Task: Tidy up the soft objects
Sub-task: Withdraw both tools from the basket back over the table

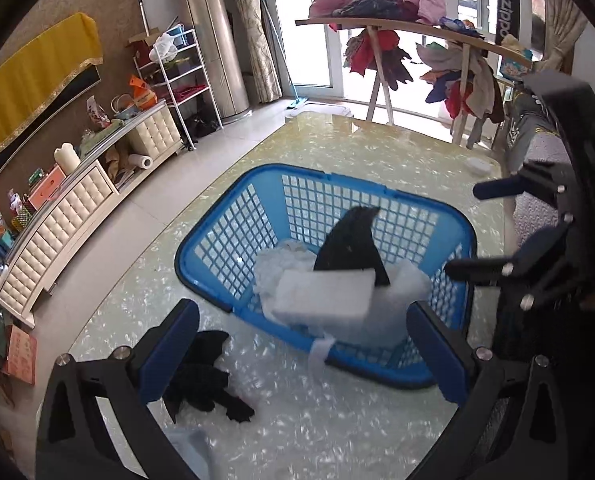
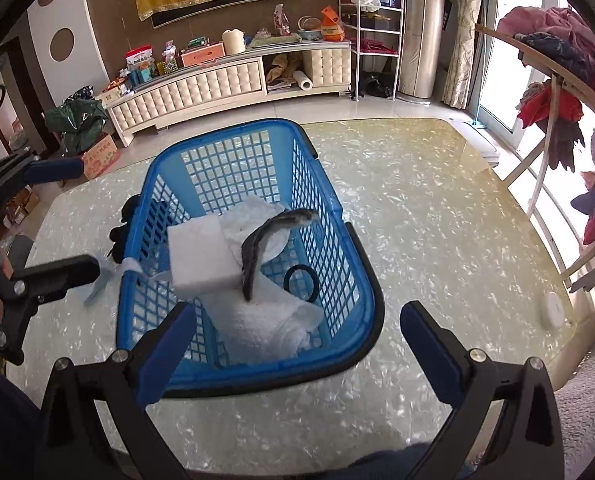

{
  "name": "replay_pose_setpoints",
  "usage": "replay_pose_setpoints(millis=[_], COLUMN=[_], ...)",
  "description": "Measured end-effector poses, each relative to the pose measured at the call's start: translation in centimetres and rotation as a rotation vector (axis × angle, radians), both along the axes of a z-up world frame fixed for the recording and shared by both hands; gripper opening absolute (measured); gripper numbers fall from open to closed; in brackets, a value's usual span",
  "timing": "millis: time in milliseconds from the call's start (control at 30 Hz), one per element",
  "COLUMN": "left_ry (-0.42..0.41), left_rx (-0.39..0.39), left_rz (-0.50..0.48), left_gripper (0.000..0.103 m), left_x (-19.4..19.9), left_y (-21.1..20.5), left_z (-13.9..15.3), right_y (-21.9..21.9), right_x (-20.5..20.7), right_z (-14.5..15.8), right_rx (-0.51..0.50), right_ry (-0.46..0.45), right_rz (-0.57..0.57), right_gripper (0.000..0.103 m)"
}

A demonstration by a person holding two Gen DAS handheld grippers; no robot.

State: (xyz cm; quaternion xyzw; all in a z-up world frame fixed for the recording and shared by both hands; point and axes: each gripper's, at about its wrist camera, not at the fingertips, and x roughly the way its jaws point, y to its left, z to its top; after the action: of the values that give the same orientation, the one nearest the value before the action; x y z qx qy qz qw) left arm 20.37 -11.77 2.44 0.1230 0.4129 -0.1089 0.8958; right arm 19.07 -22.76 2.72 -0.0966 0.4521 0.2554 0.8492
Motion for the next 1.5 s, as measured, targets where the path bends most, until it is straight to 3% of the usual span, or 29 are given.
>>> replay_pose_setpoints(millis=[233, 600, 767, 867, 1067, 1500], left_ry=[-0.005, -0.05, -0.034, -0.052, -0.036, 0.056], left_rx=[-0.056, -0.111, -0.188, -0.18, -0.211, -0.245], left_rz=[-0.003, 0.111, 0.169, 0.207, 0.326, 0.415], left_gripper=[0.103, 0.103, 0.103, 0.103, 0.103, 0.103], left_x=[-2.9, -6.5, -7.6, -8.6, -9.7, -11.0], left_y=[1.5, 5.7, 8.5, 10.1, 14.7, 20.2], left_z=[0.5, 2.4, 2.7, 2.8, 1.7, -1.7], right_y=[0.8, 6.5, 9.2, 10.8, 14.6, 20.2], right_x=[-1.7, -3.7, -3.6, -3.5, -3.7, -2.1], right_z=[1.7, 3.3, 3.5, 3.6, 2.8, -0.3], right_rx=[-0.016, -0.069, -0.085, -0.081, -0.099, -0.117], right_ry=[-0.028, -0.076, -0.096, -0.101, -0.124, -0.059], right_rz=[0.001, 0.099, 0.141, 0.17, 0.253, 0.349], right_gripper=[0.102, 0.102, 0.102, 0.102, 0.102, 0.102])
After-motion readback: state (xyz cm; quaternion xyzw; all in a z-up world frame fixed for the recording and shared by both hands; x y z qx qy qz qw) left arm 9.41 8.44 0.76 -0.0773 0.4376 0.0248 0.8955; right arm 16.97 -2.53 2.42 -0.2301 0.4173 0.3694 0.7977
